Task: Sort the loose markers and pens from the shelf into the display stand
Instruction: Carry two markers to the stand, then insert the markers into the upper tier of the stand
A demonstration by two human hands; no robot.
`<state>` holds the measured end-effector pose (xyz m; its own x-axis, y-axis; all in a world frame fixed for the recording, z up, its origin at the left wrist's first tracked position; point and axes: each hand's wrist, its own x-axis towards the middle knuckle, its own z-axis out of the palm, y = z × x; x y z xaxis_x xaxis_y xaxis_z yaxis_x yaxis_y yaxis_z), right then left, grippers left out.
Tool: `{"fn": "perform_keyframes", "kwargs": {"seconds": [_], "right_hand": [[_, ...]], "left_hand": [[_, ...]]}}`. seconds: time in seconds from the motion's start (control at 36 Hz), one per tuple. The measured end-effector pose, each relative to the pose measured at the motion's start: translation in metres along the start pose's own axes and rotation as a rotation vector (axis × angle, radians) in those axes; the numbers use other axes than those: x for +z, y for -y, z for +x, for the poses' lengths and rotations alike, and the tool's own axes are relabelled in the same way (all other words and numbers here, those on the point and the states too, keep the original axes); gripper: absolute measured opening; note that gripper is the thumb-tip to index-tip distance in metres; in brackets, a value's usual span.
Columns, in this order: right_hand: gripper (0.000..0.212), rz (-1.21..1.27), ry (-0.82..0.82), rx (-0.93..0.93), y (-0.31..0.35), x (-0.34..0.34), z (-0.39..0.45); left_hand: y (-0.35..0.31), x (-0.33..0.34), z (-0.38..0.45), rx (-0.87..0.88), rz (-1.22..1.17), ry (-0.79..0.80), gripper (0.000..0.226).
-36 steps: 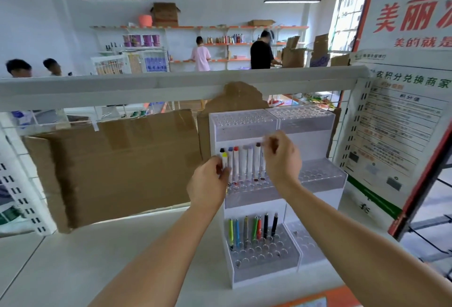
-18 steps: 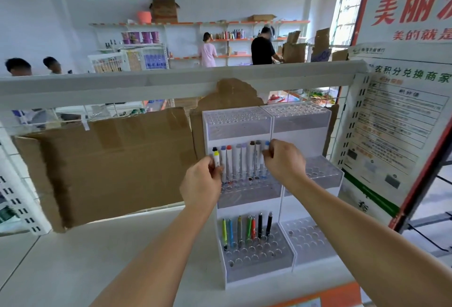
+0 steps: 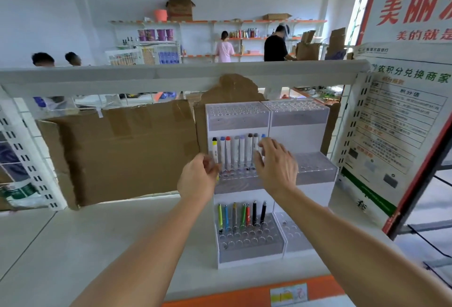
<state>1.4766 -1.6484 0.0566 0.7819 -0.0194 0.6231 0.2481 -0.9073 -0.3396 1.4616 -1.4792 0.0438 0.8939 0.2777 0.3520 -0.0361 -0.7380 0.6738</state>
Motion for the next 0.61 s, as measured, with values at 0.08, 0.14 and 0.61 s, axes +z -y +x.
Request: {"fn": "perform_keyframes", "kwargs": {"seconds": [0.08,0.14,0.61], "right_hand": [[0.018,0.054,0.032,-0.163,0.018,0.001,-0.013],[0.024,0.065,0.115,-0.238,0.032,0.003,-0.02],[0.051,0.071,0.581,-0.615,0.178,0.067,-0.095]], "left_hand": [[0.009,-0.007,-0.011,-0.007,0.053,-0.024,0.02],[0.021,-0.014,-0.019,-0.014,0.123,-0.036,0.028],[0.169,-0.151,-0.117,-0.43,0.543,-0.046,0.059]]}}
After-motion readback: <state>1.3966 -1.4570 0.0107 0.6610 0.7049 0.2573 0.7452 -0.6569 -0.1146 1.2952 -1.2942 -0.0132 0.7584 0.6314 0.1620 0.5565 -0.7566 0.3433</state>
